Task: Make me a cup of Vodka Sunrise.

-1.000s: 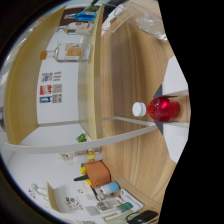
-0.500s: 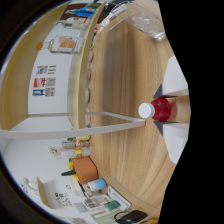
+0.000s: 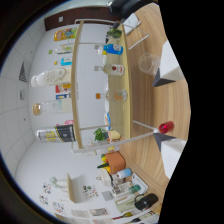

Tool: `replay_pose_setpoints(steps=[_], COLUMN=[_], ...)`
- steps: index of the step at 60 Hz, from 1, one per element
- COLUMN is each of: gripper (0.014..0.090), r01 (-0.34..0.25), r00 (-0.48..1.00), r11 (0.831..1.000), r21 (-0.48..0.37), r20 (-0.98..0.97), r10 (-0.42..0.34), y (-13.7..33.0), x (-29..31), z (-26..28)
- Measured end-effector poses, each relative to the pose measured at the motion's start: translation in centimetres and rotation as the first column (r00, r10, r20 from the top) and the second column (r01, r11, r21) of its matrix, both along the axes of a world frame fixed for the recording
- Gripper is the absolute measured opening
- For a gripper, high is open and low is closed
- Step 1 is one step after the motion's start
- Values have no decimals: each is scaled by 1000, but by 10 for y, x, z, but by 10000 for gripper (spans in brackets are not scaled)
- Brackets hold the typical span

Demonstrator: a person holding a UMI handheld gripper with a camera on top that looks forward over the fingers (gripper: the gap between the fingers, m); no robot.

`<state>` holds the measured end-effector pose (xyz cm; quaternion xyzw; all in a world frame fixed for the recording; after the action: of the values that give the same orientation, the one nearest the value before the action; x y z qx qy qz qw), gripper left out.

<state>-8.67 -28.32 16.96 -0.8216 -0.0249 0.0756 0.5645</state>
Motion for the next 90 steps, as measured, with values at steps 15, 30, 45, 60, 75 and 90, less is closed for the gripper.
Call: replay_pose_setpoints(steps=[15,30,45,60,75,90], gripper=[863,866,856,754,533,511], r01=[91,199,183,155,123,146], r00=[992,979,982,987,991,986], r11=[994,979,962,970,975,965], r21=[-59,47,203,188,187,220], r20=[90,41,14,11,37,46], r10=[-86,-201,-190,-160,-132,-160], y=[-44,-7,87,170,180,158], x=[108,218,283,302,295,295], z=[-3,106,211,215,212,232])
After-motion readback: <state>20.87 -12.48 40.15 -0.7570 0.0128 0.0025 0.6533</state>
